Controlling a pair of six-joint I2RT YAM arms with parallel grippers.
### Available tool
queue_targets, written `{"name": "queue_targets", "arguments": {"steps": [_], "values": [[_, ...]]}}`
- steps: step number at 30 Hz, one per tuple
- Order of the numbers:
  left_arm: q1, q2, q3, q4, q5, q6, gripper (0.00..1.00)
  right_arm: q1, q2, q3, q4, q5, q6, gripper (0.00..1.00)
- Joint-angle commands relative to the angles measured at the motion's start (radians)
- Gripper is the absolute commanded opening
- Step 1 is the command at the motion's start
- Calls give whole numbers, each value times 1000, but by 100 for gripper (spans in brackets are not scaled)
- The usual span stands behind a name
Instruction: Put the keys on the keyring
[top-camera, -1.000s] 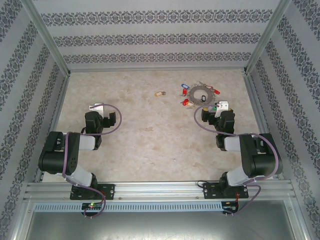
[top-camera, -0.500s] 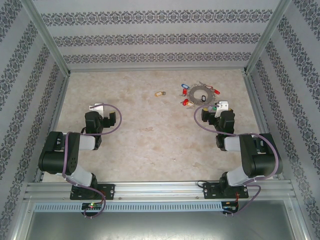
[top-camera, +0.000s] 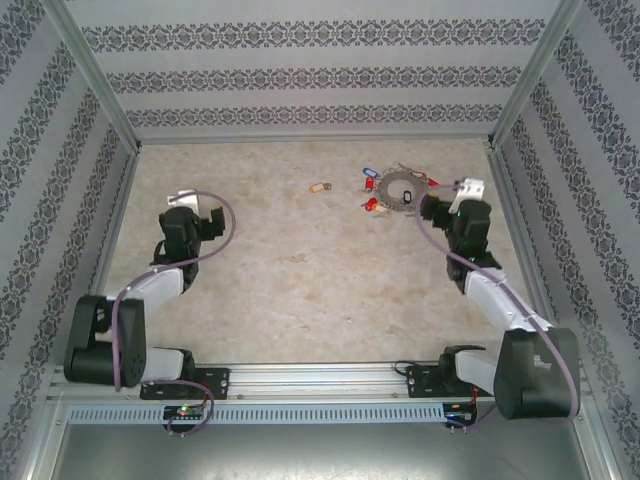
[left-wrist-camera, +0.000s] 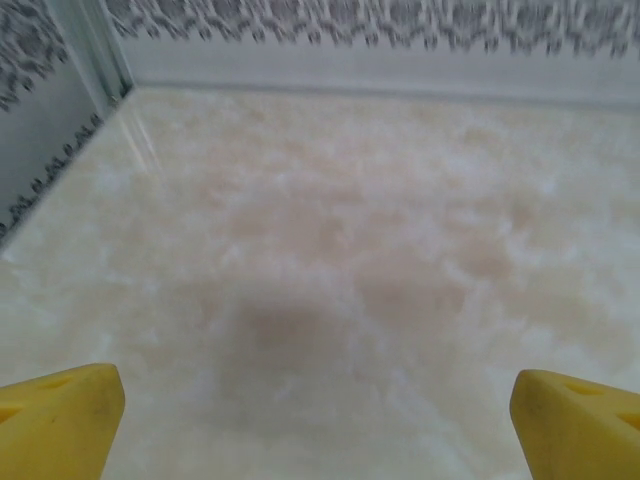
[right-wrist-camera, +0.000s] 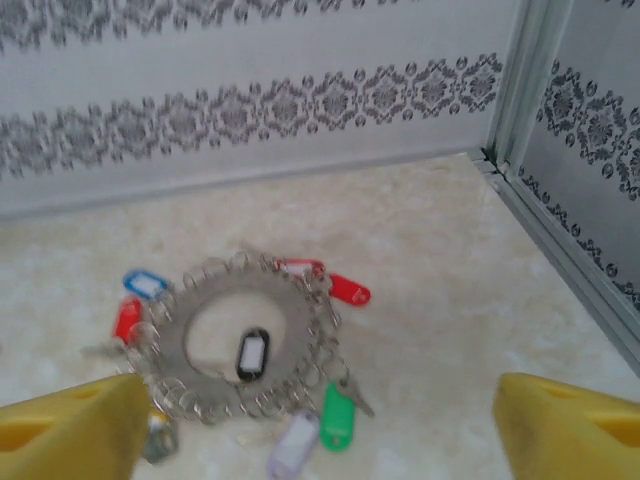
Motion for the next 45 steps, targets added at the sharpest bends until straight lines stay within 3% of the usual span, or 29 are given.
{"name": "queue_targets", "arguments": {"steps": [1, 2, 5, 8, 10, 15, 18, 22, 28, 34, 41, 45], "values": [[-8, -75, 92, -307, -63, -108, 99, -1, 27, 148, -388, -85, 46, 80], [-8, -84, 127, -377, -103, -138, 99, 7, 42, 176, -421, -127, 40, 77], [-6, -63, 296, -727, -322, -396, 99, 60, 95, 266, -524, -149, 32, 73], [-5, -16, 423, -922, -314, -374, 99, 108, 164, 346, -609, -176, 41, 71], [-5, -14, 434, -907, -225, -317, 99, 119, 212, 404, -670, -165, 74, 66], [-5, -71, 340, -734, 169, -185, 99, 122, 323, 496, -753, -164, 115, 55], [-8, -77, 300, -688, 256, -172, 99, 123, 385, 531, -786, -138, 133, 52], [-16, -70, 275, -655, 282, -172, 99, 139, 477, 612, -851, -95, 185, 43], [-23, -30, 273, -628, 340, -196, 100, 262, 605, 758, -821, -167, 147, 49], [-31, -5, 284, -634, 358, -229, 100, 351, 845, 1031, -821, -186, 169, 50], [-50, -17, 286, -665, 320, -219, 100, 426, 1164, 1417, -930, -20, 255, 50], [-59, -23, 281, -671, 291, -210, 100, 457, 1308, 1588, -958, -52, 269, 49]]}}
